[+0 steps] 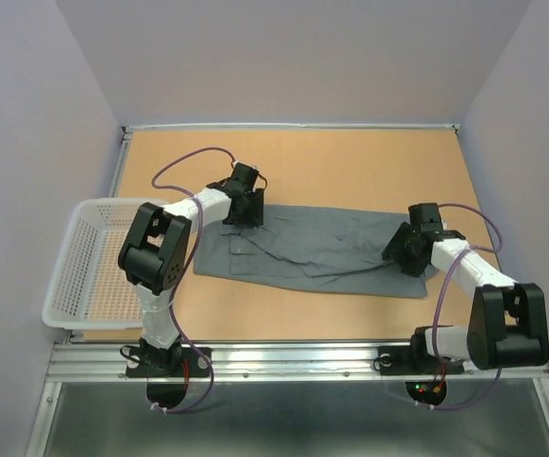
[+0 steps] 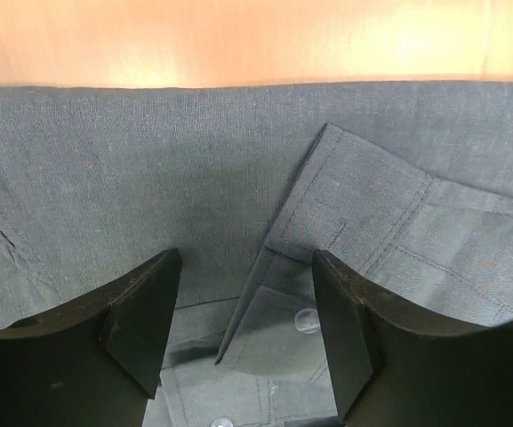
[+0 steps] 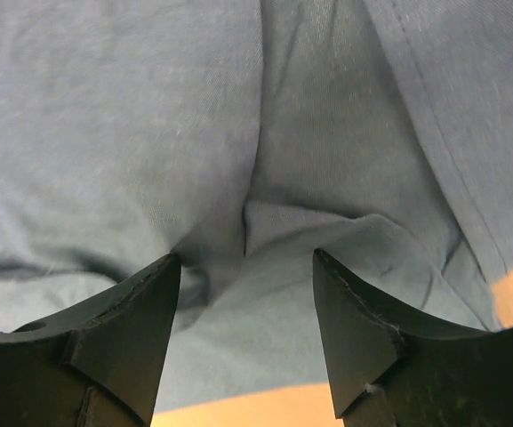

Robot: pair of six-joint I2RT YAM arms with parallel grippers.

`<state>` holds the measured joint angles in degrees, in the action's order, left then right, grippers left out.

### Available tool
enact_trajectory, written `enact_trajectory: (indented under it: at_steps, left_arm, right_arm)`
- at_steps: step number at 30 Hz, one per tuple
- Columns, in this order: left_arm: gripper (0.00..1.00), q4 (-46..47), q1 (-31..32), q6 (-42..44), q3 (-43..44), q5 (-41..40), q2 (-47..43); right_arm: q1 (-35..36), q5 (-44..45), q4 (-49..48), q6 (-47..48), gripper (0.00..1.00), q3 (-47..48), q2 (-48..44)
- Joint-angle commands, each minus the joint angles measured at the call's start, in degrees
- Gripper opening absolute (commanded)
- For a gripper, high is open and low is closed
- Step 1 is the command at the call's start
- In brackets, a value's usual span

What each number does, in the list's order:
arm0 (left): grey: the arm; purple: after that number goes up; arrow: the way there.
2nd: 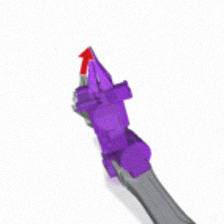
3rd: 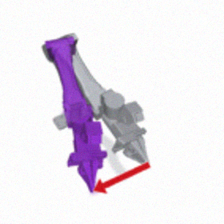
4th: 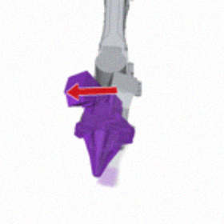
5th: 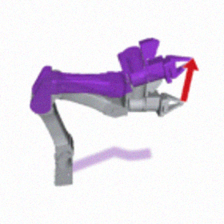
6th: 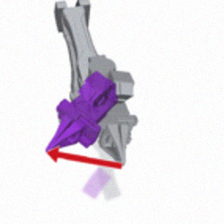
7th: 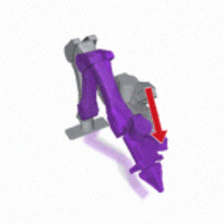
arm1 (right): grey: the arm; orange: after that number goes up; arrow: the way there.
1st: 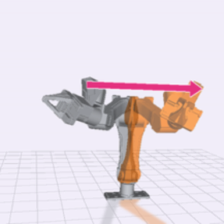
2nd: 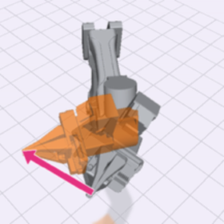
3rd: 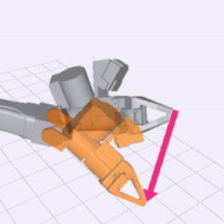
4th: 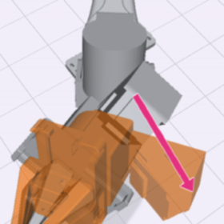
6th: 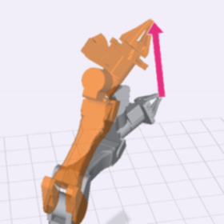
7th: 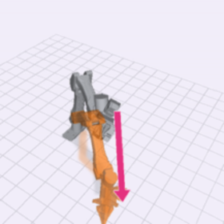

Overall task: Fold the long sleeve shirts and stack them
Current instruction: Fold the shirt

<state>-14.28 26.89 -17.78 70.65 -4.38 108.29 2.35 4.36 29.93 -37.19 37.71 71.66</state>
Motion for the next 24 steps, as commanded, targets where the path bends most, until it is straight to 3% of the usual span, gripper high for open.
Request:
enact_trajectory:
  at_steps: [1,8,11,12,16,17,20,23,24]
  left_arm:
    - [0.72,-0.7,-1.0,-2.2,-0.6,1.6,-0.2]
    - [0.72,-0.9,-0.8,-5.2,-7.9,7.5,-3.2]
    - [0.72,0.7,1.0,-6.3,-12.5,13.1,-6.5]
    - [0.72,1.2,2.5,-6.1,-14.5,14.2,-7.5]
    - [0.72,2.8,13.8,-1.7,-15.8,19.8,-12.1]
    - [0.72,2.6,18.7,-1.1,-15.7,19.9,-12.8]
    - [0.72,2.5,22.0,-0.7,-14.8,21.9,-15.9]
    - [0.72,3.0,22.1,-0.9,-13.0,21.1,-20.6]
    - [0.72,3.0,22.0,-1.0,-12.3,17.4,-21.4]
  right_arm:
    - [0.3,3.5,-8.3,0.3,0.66,1.5,4.2]
    - [0.4,6.9,-13.1,7.6,0.65,19.3,26.1]
    - [0.4,4.5,-13.1,13.2,0.65,39.6,39.2]
    - [0.3,3.4,-13.2,16.2,0.66,43.8,45.4]
    - [0.6,-3.9,-12.6,21.2,0.68,63.8,56.3]
    - [0.9,-6.4,-12.4,21.8,0.68,66.7,57.4]
    - [2.0,-8.8,-11.1,23.3,0.73,72.1,57.3]
    - [3.0,-8.7,-10.9,23.7,0.75,67.7,50.8]
    - [3.3,-7.6,-10.9,23.8,0.75,65.8,48.9]
